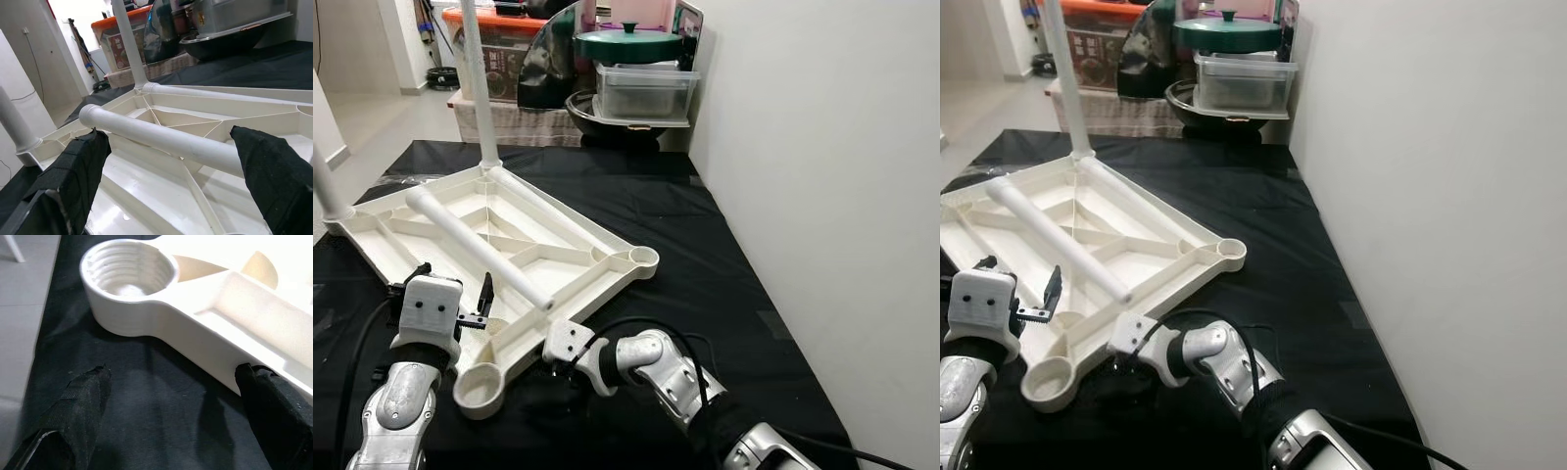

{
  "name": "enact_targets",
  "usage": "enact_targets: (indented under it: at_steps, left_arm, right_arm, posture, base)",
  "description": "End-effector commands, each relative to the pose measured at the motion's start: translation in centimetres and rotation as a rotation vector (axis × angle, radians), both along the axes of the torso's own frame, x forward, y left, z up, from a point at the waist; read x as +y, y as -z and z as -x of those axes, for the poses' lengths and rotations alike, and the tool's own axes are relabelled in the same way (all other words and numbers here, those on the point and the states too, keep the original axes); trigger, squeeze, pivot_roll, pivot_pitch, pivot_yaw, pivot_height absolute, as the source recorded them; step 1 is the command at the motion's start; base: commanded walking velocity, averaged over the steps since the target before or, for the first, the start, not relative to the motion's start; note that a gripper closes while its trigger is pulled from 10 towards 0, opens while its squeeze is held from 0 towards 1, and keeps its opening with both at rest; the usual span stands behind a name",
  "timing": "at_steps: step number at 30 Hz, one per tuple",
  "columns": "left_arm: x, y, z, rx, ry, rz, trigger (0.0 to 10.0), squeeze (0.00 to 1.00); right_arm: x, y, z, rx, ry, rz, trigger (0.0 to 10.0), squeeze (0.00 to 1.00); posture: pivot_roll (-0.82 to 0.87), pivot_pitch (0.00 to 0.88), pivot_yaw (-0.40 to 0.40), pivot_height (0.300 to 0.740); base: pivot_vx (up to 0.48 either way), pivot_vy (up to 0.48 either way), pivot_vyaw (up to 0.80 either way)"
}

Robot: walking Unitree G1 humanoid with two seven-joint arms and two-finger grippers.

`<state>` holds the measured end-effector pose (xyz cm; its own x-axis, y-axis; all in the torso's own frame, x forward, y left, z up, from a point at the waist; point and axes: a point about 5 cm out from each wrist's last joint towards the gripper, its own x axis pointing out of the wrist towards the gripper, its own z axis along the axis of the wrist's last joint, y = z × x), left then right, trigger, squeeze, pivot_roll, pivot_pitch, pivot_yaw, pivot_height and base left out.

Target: Building children table

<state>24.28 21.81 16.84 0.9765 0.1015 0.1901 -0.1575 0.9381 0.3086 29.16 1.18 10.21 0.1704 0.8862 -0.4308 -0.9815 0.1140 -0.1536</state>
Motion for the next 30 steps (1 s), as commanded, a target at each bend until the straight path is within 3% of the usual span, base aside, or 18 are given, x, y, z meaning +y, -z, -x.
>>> enact_targets:
  at_steps: [1,13,24,28,30]
  left_arm:
    - [0.1,-0.2,-0.1,-0.006,0.001,-0.005,10.0,0.0]
    - [-0.1,-0.1,-0.1,-0.006,0.001,-0.002,10.0,0.0]
    - [0.7,-0.6,-0.3,-0.03,-0.042,-0.012,10.0,0.0]
    - [0.9,-0.8,-0.2,-0.041,-0.053,-0.01,10.0,0.0]
    - [1.1,-0.9,-0.2,-0.047,-0.056,-0.009,10.0,0.0]
  right_arm:
    - [0.7,-1.5,-1.0,-0.043,0.079,-0.075,10.0,0.0]
    - [0.5,-1.6,-1.3,-0.005,0.132,-0.124,10.0,0.0]
    - [2.3,-1.5,0.3,0.035,0.053,-0.168,10.0,0.0]
    - [0.9,-1.7,-0.9,-0.028,0.053,-0.12,10.0,0.0]
    - [-1.3,-2.2,-2.1,-0.049,0.025,-0.075,10.0,0.0]
  posture:
    - [0.13,0.0,-0.126,0.74]
    - [0.12,0.0,-0.126,0.74]
    - [0.13,0.0,-0.125,0.74]
    - [0.13,0.0,-0.125,0.74]
    - [0.13,0.0,-0.122,0.74]
  base:
    - [0.0,0.0,0.0]
    - [0.0,0.0,0.0]
    - [0.0,0.0,0.0]
    - [0.0,0.0,0.0]
    - [0.0,0.0,0.0]
